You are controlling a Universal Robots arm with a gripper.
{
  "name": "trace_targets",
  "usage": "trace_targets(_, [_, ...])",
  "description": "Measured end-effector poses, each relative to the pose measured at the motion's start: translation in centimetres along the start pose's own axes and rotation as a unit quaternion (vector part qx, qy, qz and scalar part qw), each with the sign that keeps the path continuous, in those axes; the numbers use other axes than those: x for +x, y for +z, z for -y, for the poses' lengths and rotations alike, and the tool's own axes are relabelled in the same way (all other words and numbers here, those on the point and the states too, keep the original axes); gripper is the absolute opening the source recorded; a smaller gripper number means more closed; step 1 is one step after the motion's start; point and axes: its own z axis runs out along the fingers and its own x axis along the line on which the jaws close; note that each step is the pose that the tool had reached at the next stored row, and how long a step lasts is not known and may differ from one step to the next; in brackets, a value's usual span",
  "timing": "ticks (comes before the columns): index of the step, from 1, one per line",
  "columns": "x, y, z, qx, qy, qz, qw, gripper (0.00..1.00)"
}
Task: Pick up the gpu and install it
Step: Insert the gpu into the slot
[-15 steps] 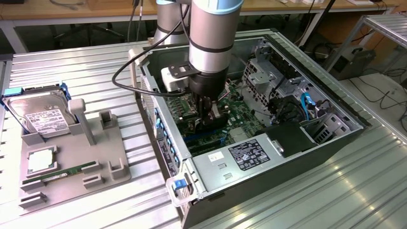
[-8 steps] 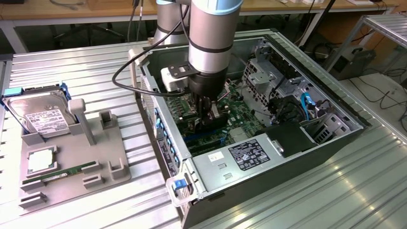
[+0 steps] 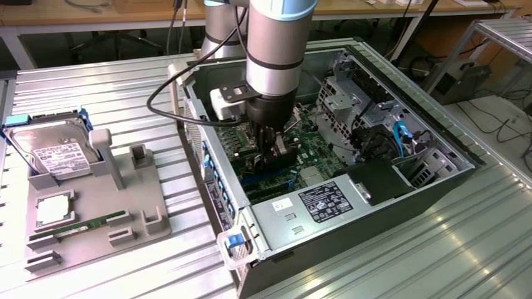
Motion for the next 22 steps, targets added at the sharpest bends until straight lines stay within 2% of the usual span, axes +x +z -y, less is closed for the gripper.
trace_targets(5, [0.0,0.05,-0.01,0.0001,0.000,0.0002,1.0000,0.27])
trace_targets(6, [0.0,-0.10,0.00,0.0000,0.000,-0.0001,1.0000,0.34])
trace_targets(9, [0.1,-1.89,0.08,0.0000,0.000,0.0000,1.0000,0.34])
trace_targets(11, [0.1,-2.42,0.11,0.0001,0.000,0.0000,1.0000,0.34])
trace_targets(13, [0.1,-2.63,0.12,0.0000,0.000,0.0000,1.0000,0.32])
trace_targets(14, [0.1,-2.66,0.12,0.0001,0.000,0.0001,1.0000,0.25])
trace_targets(15, [0.1,-2.66,0.12,0.0001,0.000,0.0002,1.0000,0.25])
trace_targets(17, [0.1,-2.70,0.12,0.0000,0.000,0.0000,1.0000,0.13])
trace_targets(22, [-0.2,-2.71,-0.12,0.0007,0.000,0.0000,1.0000,0.11])
